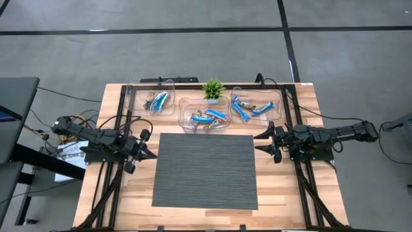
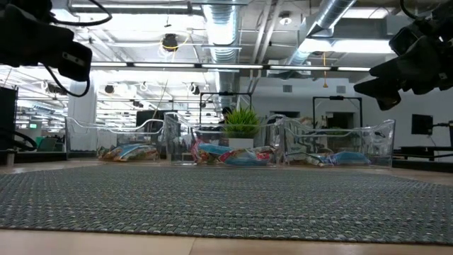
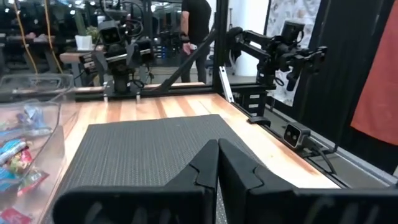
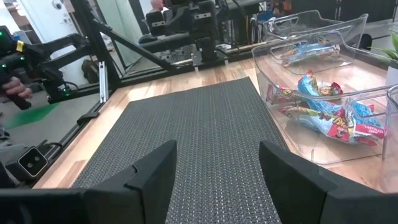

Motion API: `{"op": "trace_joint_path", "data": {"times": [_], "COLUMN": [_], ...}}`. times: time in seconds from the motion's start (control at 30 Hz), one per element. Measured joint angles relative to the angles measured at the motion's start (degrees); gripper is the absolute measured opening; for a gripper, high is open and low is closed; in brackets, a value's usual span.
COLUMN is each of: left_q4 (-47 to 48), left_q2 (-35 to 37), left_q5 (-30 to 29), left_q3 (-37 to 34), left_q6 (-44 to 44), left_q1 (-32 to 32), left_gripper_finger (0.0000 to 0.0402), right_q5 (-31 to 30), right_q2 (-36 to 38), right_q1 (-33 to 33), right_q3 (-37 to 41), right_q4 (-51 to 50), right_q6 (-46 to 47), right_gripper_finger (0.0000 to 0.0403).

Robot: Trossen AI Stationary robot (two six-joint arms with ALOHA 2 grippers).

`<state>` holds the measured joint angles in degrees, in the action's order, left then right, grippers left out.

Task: Pick and place Granola Bars by type
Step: Return to Home Position

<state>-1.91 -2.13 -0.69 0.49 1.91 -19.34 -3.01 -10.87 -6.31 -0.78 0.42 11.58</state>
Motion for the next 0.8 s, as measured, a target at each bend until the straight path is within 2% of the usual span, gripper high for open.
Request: {"op": "trace_joint_path", "data": {"times": [0.53, 0.57, 0.6, 0.63, 0.7, 0.73, 0.8], "left_q4": [0.02, 0.06, 0.21, 2.8, 12.93, 16.88, 23.76], "left_q2": [-0.11, -0.28, -0.72, -0.71, -0.33, -0.67, -1.02], "left_q5": [0.01, 1.94, 9.59, 22.95, 51.16, 59.76, 72.9], "left_q3": [-0.07, 0.03, 0.38, 1.88, 6.18, 8.64, 12.05], "left_q6": [1.64, -0.64, -7.78, -16.05, -25.86, -27.54, -28.95], "left_q1": [0.31, 0.36, 0.29, 0.33, 2.27, 3.83, 5.76], "left_gripper_finger": [0.0, 0.0, 0.0, 0.0, 0.0, 0.0, 0.0], "right_q5": [0.0, 0.0, 0.0, 0.0, 0.01, 0.03, 0.01], "right_q2": [0.0, 0.0, 0.0, 0.0, 0.0, 0.02, 0.02], "right_q1": [-0.01, 0.0, -0.01, -0.01, 0.0, 0.0, 0.0], "right_q3": [0.0, 0.0, 0.0, 0.0, 0.0, 0.0, 0.0], "right_q4": [0.01, -0.01, 0.0, 0.01, -0.01, -0.01, 0.01], "right_q6": [0.0, 0.01, 0.01, 0.0, 0.02, 0.02, 0.02], "right_gripper_finger": [0.0223, 0.0223, 0.0223, 0.0223, 0.0223, 0.0223, 0.0223]}}
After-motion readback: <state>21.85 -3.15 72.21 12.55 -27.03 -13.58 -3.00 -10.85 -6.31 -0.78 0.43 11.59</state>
